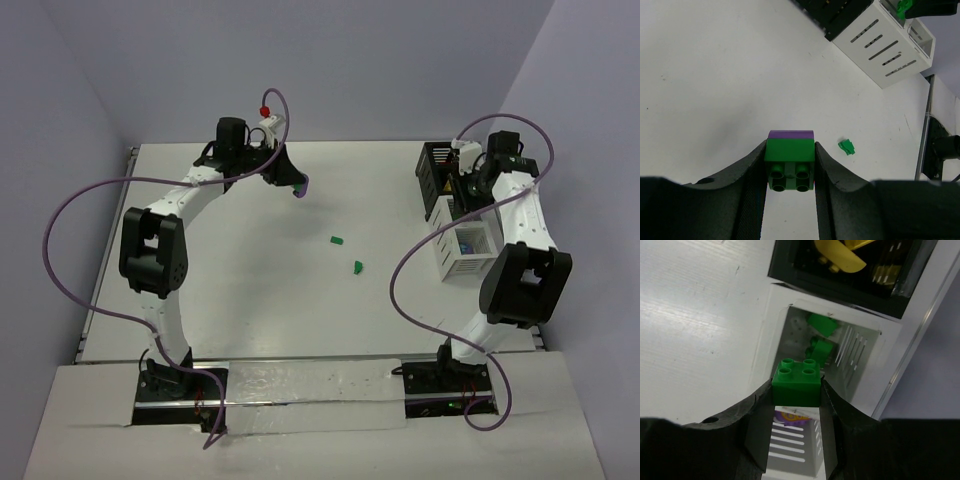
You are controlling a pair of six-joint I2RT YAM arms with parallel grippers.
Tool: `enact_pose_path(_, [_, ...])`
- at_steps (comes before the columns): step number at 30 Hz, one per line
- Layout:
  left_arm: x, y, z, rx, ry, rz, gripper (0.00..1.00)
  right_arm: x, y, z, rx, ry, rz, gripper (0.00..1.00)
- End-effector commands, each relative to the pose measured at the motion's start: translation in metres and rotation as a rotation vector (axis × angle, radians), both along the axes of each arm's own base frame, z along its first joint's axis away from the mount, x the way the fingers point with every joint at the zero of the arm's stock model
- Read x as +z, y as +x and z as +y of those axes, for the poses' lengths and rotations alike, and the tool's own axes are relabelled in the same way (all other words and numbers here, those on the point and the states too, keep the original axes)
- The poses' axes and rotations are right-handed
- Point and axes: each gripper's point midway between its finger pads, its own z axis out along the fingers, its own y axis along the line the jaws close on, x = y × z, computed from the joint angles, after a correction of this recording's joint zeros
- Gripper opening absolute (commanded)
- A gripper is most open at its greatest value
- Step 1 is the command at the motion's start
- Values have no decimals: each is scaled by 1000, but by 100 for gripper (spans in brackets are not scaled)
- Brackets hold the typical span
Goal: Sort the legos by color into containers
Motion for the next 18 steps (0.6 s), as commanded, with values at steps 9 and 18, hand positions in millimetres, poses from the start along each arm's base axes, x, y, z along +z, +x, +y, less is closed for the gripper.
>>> enact_pose_path(9, [39, -2, -1, -2, -20, -86, 0, 8, 23, -20, -45, -42, -53, 75])
enact_pose_path(18, [74, -47, -11, -230, -200, -184, 3, 92, 25, 57, 196, 240, -202, 96])
